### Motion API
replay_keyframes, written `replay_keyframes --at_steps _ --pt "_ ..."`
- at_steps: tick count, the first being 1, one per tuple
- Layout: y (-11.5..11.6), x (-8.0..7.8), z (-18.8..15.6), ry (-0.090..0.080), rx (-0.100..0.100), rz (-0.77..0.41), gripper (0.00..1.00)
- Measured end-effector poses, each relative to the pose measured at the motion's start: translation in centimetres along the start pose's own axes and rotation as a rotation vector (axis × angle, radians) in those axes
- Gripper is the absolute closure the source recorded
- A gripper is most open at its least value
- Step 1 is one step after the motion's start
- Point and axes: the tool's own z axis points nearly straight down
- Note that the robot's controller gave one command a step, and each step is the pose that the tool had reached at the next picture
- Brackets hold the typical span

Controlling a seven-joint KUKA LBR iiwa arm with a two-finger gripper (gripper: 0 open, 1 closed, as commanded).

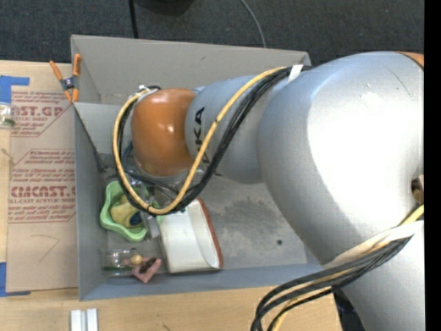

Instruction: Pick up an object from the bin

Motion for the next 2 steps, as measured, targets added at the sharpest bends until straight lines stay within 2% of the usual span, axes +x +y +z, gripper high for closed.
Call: replay_keyframes --at_steps 2 --pt "0.00 0.00 0.00 0.000 0.000 0.000 1.00"
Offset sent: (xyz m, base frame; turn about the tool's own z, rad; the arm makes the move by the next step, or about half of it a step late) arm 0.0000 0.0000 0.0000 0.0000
